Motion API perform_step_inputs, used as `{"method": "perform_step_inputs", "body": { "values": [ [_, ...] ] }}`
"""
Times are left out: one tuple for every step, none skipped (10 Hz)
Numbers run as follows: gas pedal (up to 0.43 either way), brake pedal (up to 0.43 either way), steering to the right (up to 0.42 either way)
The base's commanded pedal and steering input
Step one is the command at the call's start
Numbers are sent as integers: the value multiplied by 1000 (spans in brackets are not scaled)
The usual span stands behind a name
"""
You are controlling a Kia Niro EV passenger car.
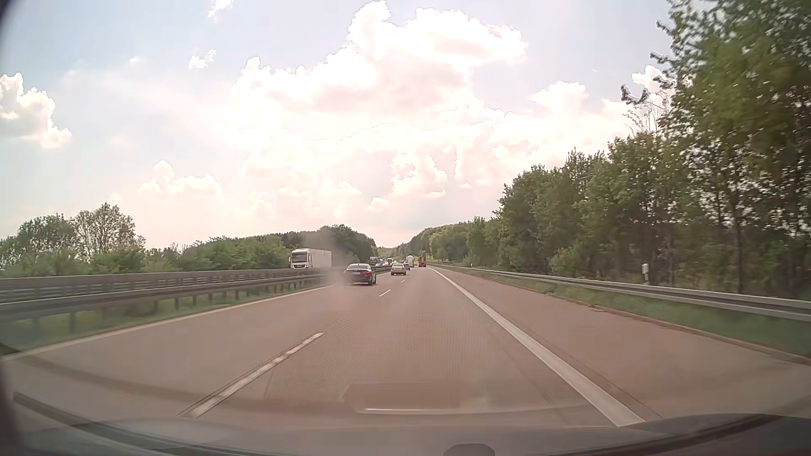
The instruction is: Follow the waypoints while adhering to traffic rules and regulations
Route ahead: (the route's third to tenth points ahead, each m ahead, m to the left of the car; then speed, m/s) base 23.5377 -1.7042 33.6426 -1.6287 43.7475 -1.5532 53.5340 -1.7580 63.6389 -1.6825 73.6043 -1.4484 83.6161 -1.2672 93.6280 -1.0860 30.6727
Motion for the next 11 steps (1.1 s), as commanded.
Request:
{"method": "perform_step_inputs", "body": {
  "values": [
    [240,0,-4],
    [240,0,-3],
    [240,0,-4],
    [240,0,-4],
    [240,0,-4],
    [240,0,-3],
    [240,0,-4],
    [240,0,-3],
    [240,0,-4],
    [240,0,-4],
    [240,0,-3]
  ]
}}
